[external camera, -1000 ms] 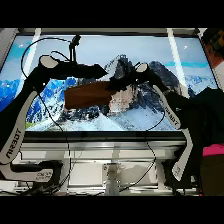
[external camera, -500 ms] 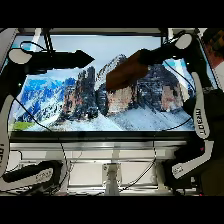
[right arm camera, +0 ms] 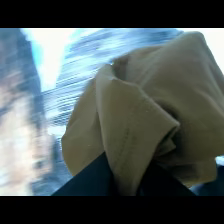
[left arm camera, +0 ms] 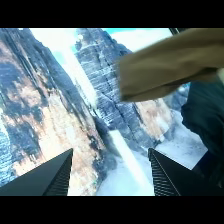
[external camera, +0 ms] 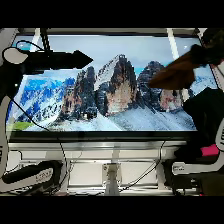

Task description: Fold the clothes and pants, and hang the long-sleeved shirts on hangers.

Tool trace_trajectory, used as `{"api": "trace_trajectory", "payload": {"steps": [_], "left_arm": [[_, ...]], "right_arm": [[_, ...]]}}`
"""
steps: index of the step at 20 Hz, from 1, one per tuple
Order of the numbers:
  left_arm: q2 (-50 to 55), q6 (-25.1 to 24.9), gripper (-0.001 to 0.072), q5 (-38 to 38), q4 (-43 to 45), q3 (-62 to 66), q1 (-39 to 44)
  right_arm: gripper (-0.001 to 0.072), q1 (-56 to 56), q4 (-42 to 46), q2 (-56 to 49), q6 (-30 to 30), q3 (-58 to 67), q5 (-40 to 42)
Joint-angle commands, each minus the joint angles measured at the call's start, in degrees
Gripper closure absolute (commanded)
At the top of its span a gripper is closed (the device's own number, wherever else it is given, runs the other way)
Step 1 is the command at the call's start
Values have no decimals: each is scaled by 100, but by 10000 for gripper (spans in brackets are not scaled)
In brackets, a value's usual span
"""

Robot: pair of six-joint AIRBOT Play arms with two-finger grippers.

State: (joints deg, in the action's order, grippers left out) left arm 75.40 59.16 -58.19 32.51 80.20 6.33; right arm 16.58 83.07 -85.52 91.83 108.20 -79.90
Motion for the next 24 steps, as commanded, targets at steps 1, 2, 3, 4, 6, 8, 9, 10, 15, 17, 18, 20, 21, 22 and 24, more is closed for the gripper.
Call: {"api": "trace_trajectory", "payload": {"steps": [1,2,3,4,6,8,9,10,15,17,18,20,21,22,24], "left_arm": [[-4,0,202,-20,0,2,-7],[-4,0,202,-20,0,2,-4],[-4,0,202,-20,0,2,-4],[-4,0,202,-22,0,2,-4],[-4,0,202,-109,0,2,-7],[-4,0,202,-179,2,2,-7],[-4,0,202,-205,2,2,-7],[-4,0,202,-234,2,2,-7],[-4,-2,202,-273,11,2,-7],[-4,-2,201,-278,50,2,-33],[-4,0,202,-289,46,2,-57],[-4,0,202,-424,46,2,-179],[-4,0,202,-511,48,0,-260],[-4,0,201,-573,46,0,-343],[-4,2,201,-599,44,0,-496]], "right_arm": [[699,951,612,763,-4,2,-385],[699,1202,610,979,-160,0,-560],[699,1443,610,1169,-249,0,-638],[698,1624,612,1329,-249,0,-728],[699,1928,691,1528,-247,0,-1132],[698,2157,715,1563,-236,-22,-1742],[698,2253,717,1563,-232,-83,-1971],[698,2337,719,1563,-229,-164,-2133],[173,2785,715,1563,-234,-682,-2256],[56,2894,684,1563,-232,-688,-2129],[56,2914,664,1576,-232,-686,-2033],[56,2914,623,1609,-234,-682,-1939],[56,2914,538,1622,-234,-682,-1893],[58,2911,365,1637,-234,-682,-1810],[195,2907,-466,1676,-234,-682,-1628]]}}
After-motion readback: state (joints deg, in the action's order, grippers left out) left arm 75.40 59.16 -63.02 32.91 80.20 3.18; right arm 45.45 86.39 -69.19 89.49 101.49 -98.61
